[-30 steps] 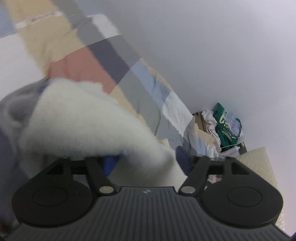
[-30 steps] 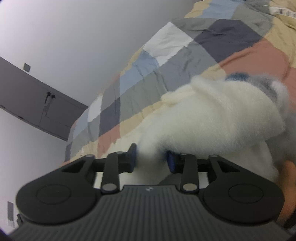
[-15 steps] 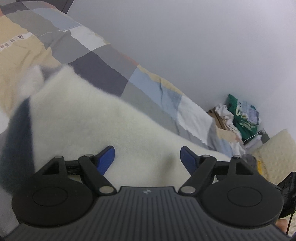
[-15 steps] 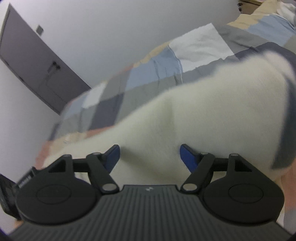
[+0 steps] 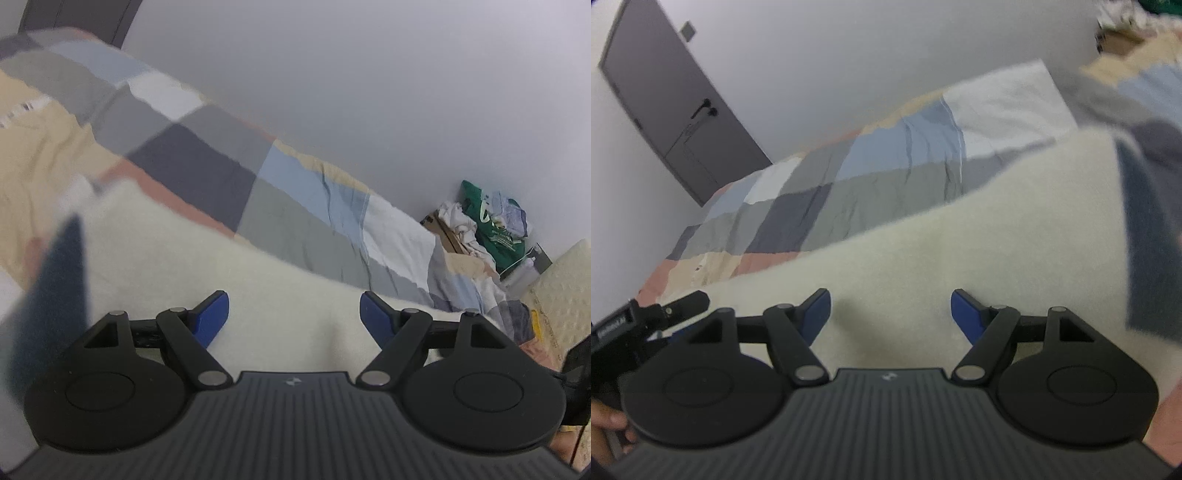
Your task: Fold large clothes
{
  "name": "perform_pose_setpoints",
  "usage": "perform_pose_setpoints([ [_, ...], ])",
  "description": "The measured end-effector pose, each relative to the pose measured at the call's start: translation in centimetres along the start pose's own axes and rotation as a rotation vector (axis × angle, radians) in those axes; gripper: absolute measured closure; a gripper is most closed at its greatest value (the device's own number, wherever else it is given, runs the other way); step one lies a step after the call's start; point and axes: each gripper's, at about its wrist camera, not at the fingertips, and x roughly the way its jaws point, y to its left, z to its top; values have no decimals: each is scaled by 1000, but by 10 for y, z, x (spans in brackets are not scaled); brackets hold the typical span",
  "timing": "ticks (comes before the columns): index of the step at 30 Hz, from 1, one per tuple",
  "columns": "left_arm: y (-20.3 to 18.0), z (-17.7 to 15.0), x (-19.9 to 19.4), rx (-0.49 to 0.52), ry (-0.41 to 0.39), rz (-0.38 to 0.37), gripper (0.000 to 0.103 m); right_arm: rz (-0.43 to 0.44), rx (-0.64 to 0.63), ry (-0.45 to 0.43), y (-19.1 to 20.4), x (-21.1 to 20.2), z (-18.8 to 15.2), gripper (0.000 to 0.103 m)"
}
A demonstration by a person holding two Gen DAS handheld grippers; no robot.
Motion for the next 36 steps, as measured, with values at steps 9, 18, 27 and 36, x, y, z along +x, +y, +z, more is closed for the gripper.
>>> perform_pose_setpoints([
  [9,14,26,-43,181,-98,225,21,-102,-60,-208,-17,-64,14,1],
  [18,58,28,-15,101,-1,248,21,-244,69,-202,-74,-54,25,0],
  [27,74,36,9,53,11,217,51,-222,112,-160,-110,-16,26,4],
  [36,54,50,-5,84,-97,151,76,-185,-23,-163,-81,-14,34,76],
])
